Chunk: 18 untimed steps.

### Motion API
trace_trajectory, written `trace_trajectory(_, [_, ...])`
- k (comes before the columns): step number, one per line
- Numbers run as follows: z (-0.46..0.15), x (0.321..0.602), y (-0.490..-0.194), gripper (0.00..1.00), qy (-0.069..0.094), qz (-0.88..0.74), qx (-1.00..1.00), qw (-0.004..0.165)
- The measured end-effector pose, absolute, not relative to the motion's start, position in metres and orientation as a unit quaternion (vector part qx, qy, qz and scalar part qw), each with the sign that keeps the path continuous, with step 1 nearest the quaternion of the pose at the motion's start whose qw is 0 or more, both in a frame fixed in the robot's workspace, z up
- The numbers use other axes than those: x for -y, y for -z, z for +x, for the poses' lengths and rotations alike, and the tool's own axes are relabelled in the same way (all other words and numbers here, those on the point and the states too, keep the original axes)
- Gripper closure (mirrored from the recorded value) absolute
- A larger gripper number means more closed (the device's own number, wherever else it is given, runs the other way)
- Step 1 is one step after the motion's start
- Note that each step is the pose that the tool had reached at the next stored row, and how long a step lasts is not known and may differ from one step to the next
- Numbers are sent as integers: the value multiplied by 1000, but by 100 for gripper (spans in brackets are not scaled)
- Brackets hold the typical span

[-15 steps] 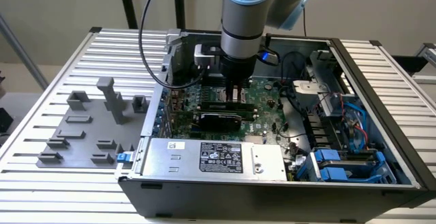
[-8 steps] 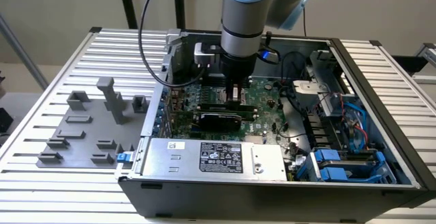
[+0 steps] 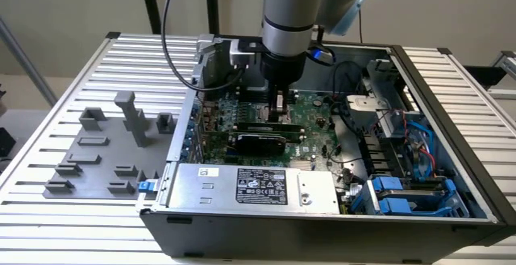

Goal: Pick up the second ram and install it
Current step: 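Insert the second ram into the second slot, then press down the second ram until it locks into place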

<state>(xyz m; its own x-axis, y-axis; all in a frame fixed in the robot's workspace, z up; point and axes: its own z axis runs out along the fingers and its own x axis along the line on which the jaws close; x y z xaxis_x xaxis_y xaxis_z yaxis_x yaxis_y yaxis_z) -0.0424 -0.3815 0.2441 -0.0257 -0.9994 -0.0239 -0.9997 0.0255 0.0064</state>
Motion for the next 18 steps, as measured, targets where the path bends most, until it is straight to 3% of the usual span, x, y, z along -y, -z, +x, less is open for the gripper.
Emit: trace_trajectory(18, [-42,381,-245,100,-11,-698,-716,6])
